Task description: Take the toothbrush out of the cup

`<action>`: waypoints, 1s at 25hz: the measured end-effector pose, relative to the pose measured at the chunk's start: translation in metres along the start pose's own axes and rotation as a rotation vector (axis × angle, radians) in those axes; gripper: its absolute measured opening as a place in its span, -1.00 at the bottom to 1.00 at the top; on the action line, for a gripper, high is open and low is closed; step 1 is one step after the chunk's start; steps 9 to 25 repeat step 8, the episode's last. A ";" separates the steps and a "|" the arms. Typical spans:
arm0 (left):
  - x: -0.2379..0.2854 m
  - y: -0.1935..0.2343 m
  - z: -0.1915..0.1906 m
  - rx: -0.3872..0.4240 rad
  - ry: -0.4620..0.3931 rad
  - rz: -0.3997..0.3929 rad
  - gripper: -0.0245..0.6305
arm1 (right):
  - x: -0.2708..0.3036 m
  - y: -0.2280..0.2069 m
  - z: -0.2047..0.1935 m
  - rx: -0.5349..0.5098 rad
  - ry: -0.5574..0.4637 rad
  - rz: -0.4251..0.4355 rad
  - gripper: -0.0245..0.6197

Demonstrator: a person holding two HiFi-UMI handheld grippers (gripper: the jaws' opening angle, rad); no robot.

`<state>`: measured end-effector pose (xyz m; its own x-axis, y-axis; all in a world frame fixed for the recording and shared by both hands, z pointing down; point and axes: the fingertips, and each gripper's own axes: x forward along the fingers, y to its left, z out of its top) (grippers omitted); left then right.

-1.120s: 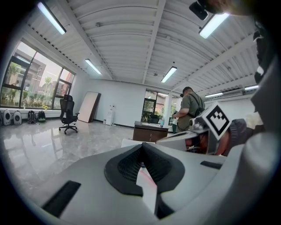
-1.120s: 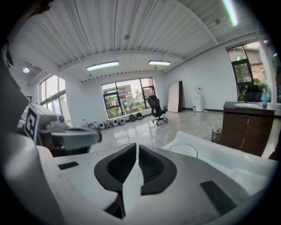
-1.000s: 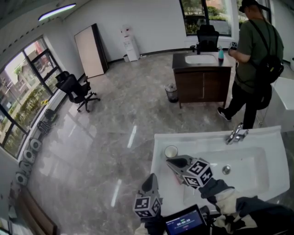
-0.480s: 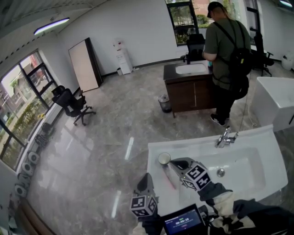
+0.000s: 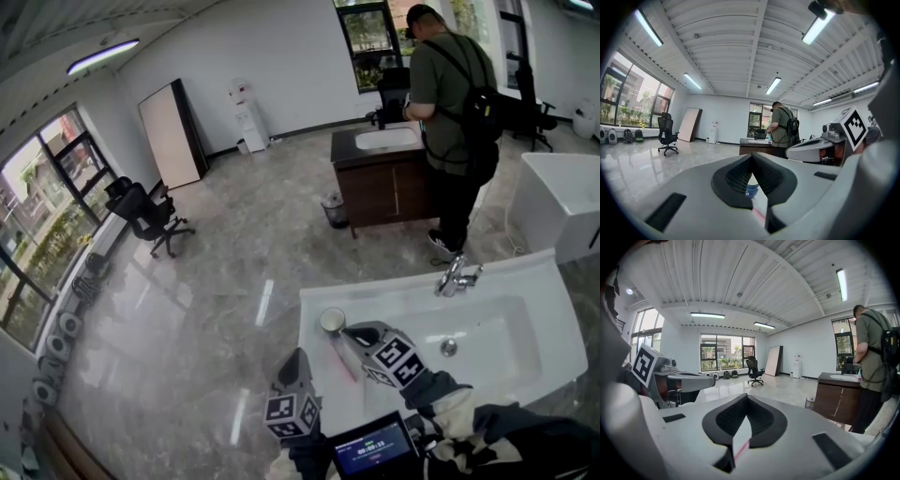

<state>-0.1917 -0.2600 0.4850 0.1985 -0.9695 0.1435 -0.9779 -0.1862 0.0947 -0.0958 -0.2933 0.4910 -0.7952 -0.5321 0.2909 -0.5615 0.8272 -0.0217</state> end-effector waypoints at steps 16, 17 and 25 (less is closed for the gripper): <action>0.003 -0.006 -0.001 0.008 0.004 -0.007 -0.91 | -0.001 0.000 -0.005 -0.003 0.009 0.016 -0.92; 0.003 -0.006 -0.001 0.008 0.004 -0.007 -0.91 | -0.001 0.000 -0.005 -0.003 0.009 0.016 -0.92; 0.003 -0.006 -0.001 0.008 0.004 -0.007 -0.91 | -0.001 0.000 -0.005 -0.003 0.009 0.016 -0.92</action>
